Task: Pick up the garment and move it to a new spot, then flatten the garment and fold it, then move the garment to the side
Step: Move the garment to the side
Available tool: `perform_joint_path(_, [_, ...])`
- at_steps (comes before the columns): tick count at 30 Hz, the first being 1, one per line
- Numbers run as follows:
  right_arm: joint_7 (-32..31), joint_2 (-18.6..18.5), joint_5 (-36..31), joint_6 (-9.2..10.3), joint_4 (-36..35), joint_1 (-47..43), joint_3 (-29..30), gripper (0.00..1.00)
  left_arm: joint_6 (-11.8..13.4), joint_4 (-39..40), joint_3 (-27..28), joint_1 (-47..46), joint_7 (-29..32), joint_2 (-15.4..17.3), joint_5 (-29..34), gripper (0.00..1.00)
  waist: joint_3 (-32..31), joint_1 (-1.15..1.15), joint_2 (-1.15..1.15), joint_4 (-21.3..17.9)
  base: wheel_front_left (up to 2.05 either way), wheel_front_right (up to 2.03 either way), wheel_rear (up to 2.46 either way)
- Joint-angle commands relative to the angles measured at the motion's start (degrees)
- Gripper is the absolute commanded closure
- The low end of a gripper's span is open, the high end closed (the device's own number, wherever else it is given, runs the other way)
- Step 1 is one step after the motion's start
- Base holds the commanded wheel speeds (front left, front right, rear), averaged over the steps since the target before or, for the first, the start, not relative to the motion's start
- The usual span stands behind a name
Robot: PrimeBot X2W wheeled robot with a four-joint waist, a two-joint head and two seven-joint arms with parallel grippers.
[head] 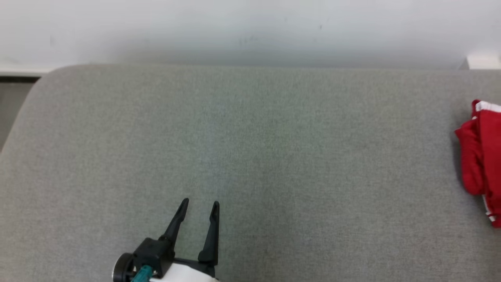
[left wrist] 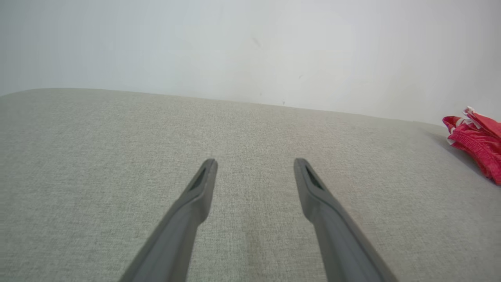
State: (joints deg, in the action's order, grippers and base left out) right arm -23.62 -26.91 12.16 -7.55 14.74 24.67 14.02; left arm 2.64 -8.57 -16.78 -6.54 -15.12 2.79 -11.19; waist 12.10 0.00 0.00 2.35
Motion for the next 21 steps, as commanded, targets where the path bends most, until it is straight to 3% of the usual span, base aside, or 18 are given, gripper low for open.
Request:
perform_joint_path(1, [2.80, 1.42, 0.26, 0.15, -1.81, -2.44, 0.39, 0.00, 0.34, -0.05, 0.37, 1.15, 0.01, 0.26, 0.74, 0.00, -2.98, 0.00, 0.00, -0.22, 0.00, 0.00, 0.00])
perform_joint_path(6, [14.13, 5.94, 1.44, 0.15, -8.69, -11.31, -0.48, 0.00, 1.33, -0.61, 1.41, 3.98, 0.00, 0.25, 1.62, 0.00, -7.70, 0.00, 0.00, -0.05, 0.00, 0.00, 0.00])
perform_joint_path(12, [27.64, 12.60, -1.84, 0.15, -11.29, -22.38, -4.43, 0.00, 2.73, -1.11, 3.34, 8.05, 0.00, 0.25, 2.76, 0.00, -12.28, 0.00, 0.00, -0.50, 0.00, 0.00, 0.00])
perform_joint_path(16, [35.33, 16.66, -4.49, 0.17, -8.24, -26.42, -6.78, 0.00, 3.50, -0.37, 5.17, 9.89, 0.00, 0.24, 3.47, 0.00, -13.54, 0.00, 0.00, -0.98, 0.00, 0.00, 0.00])
perform_joint_path(21, [38.58, 21.22, -5.91, 0.17, -3.65, -29.34, -6.49, 0.00, 2.63, -0.90, 6.38, 11.75, 0.00, 0.25, 4.23, 0.00, -14.98, 0.00, 0.00, -1.40, 0.00, 0.00, 0.00])
